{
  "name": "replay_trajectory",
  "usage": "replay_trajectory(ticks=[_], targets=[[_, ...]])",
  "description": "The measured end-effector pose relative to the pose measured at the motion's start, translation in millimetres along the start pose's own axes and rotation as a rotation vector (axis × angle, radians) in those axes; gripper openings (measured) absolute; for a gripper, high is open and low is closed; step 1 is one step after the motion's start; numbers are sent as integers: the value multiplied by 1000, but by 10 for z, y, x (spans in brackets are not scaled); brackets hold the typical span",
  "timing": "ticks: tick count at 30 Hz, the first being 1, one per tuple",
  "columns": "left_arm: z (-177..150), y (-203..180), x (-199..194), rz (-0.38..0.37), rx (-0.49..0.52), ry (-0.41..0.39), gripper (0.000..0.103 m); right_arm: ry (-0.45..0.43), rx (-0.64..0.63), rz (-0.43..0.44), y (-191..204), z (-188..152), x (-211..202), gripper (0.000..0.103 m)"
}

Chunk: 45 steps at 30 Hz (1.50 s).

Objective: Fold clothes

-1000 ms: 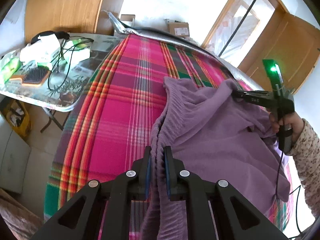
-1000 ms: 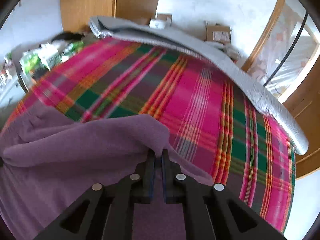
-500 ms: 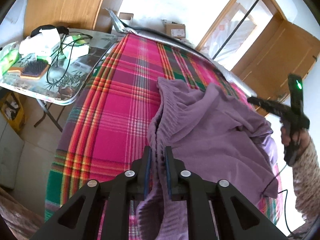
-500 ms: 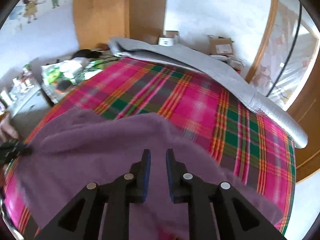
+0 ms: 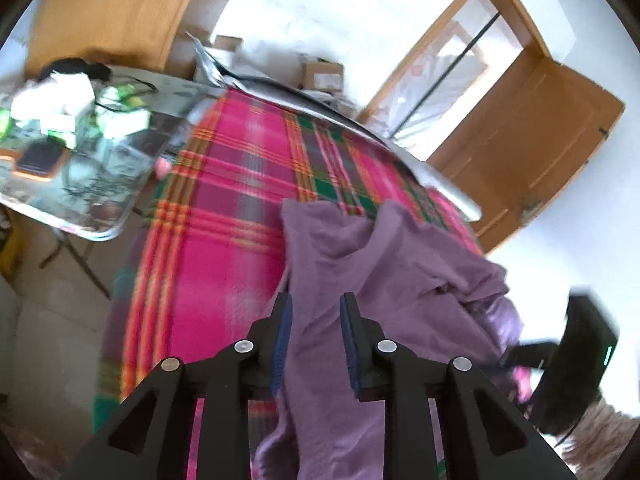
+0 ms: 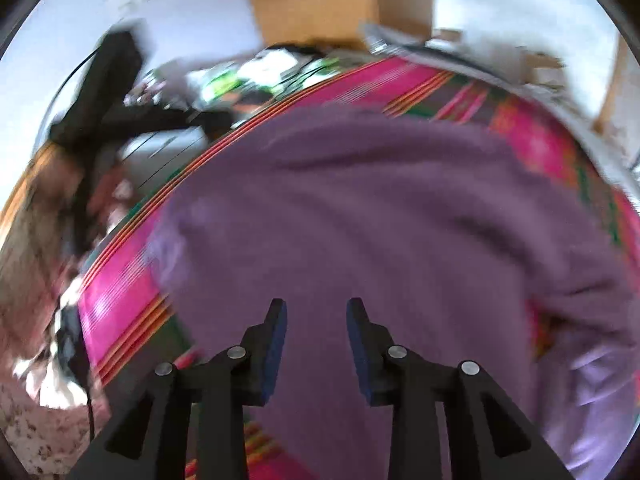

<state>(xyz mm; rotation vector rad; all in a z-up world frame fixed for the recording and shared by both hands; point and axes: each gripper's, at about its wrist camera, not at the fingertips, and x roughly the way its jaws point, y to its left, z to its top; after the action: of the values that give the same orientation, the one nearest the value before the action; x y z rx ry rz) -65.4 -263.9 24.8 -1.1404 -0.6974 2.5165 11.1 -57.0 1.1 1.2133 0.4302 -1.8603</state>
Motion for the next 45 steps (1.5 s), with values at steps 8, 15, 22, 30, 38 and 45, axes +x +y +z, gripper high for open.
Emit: replay_trajectory(ticks=[8, 15, 22, 30, 38, 45], targets=[[287, 224, 423, -99, -55, 136, 36, 8, -37, 15, 478, -22, 252, 39], [459, 398, 706, -152, -113, 192, 43, 4, -90, -2, 812, 24, 531, 46], [469, 418, 996, -199, -134, 257, 43, -45, -179, -106, 1007, 85, 618, 48], [445, 390, 1032, -204, -123, 259, 18, -79, -169, -117, 1056, 105, 621, 38], [465, 434, 798, -199, -122, 177, 11, -95, -187, -158, 1218, 50, 566, 3], [417, 518, 473, -174, -145, 102, 10, -121, -163, -97, 1286, 6, 367, 3]])
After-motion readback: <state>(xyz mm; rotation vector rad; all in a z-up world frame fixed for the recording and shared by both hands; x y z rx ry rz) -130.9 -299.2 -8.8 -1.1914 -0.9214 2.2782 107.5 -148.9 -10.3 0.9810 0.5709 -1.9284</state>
